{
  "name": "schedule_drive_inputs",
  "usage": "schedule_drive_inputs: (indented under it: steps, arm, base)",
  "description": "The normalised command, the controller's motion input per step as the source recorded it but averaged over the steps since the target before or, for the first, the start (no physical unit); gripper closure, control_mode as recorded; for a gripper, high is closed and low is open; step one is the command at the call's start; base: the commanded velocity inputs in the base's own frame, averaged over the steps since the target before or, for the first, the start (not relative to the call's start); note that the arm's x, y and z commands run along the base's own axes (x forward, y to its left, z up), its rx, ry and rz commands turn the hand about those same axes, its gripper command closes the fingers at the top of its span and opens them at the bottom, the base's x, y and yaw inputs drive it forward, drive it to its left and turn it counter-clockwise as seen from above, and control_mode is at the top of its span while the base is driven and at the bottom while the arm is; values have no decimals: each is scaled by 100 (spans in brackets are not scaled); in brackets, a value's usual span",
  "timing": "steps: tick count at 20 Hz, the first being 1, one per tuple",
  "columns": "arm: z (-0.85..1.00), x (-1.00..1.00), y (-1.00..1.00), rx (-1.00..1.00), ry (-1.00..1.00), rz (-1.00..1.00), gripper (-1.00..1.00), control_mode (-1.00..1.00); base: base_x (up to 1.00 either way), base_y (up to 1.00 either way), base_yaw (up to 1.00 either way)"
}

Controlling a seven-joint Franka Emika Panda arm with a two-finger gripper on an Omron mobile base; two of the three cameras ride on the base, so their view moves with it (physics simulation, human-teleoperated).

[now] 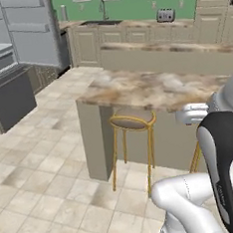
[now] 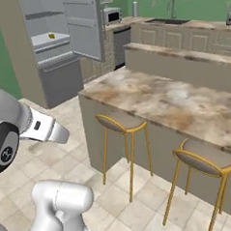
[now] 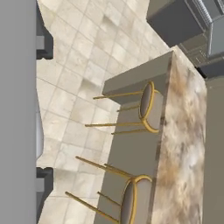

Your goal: Take the cheese, shrimp, and sweet potato from the fridge and place them on the plate on the dining counter to create an appetizer plate.

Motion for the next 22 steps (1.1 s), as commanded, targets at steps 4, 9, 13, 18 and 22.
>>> schedule_drive_inputs:
  steps: [4,9,13,18,22]
  arm:
    - [0,0,0,0,0,0,-100,100]
    - [0,0,0,0,0,0,-100,100]
    - [0,0,0,0,0,0,-100,100]
    - [0,0,0,0,0,0,-100,100]
    - [0,0,0,0,0,0,-100,100]
  base:
    - [94,100,25]
    - [100,100,22]
    - [100,100,17]
    - [100,81,9]
    - [100,38,1]
